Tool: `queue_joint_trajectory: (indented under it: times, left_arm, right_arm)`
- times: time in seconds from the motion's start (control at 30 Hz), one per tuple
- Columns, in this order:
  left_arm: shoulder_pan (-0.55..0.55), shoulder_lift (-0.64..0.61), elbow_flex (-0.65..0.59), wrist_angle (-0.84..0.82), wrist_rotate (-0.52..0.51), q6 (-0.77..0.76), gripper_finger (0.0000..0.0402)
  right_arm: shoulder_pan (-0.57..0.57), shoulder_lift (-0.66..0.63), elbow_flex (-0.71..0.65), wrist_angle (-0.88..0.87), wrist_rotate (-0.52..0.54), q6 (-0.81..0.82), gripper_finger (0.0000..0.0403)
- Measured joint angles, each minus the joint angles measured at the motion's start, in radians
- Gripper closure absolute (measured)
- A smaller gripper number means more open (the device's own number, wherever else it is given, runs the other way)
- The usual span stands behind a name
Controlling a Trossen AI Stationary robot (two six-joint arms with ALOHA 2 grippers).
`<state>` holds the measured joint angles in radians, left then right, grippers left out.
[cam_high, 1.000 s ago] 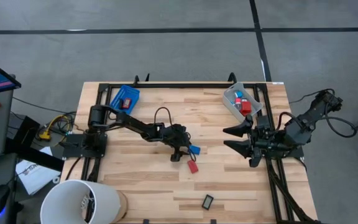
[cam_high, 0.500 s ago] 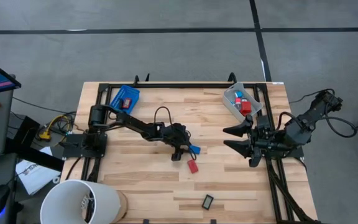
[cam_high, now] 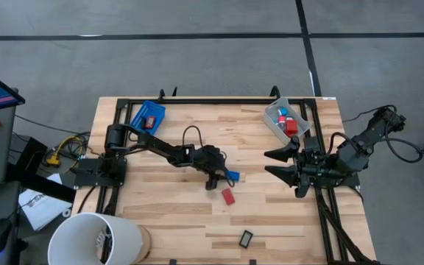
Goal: Pick & Place Office items
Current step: Put the blue clock into the blue bin
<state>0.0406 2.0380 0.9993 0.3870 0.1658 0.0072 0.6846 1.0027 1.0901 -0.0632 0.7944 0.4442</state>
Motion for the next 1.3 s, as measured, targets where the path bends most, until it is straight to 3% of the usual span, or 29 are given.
queue_joint_trajectory:
  times: [0.17, 0.4, 0.57, 0.73, 0.93, 1.3]
  left_arm:
    - [0.0, -0.001, 0.0, 0.024, 0.0, -0.081, 0.0252]
    - [0.006, -0.001, 0.0, 0.042, -0.012, -0.214, 0.0238]
    - [0.014, -0.01, -0.001, 0.037, -0.08, -0.278, 0.025]
    - [0.057, -0.072, -0.014, 0.05, -0.187, -0.327, 0.0233]
    - [0.165, -0.227, -0.085, 0.045, -0.273, -0.337, 0.0245]
    - [0.361, -0.626, -0.401, -0.034, -0.376, -0.456, 0.0243]
  right_arm:
    - [0.0, 0.0, 0.0, 0.0, 0.0, 0.0, 0.0158]
    - [0.0, 0.0, 0.0, 0.0, 0.0, -0.007, 0.0158]
    - [0.0, 0.0, 0.0, 0.0, 0.0, -0.008, 0.0158]
    - [0.0, -0.001, 0.001, -0.004, 0.0, -0.01, 0.0158]
    - [0.0, -0.002, 0.001, -0.003, 0.0, -0.017, 0.0158]
    - [-0.01, -0.003, 0.001, -0.003, 0.0, -0.062, 0.0158]
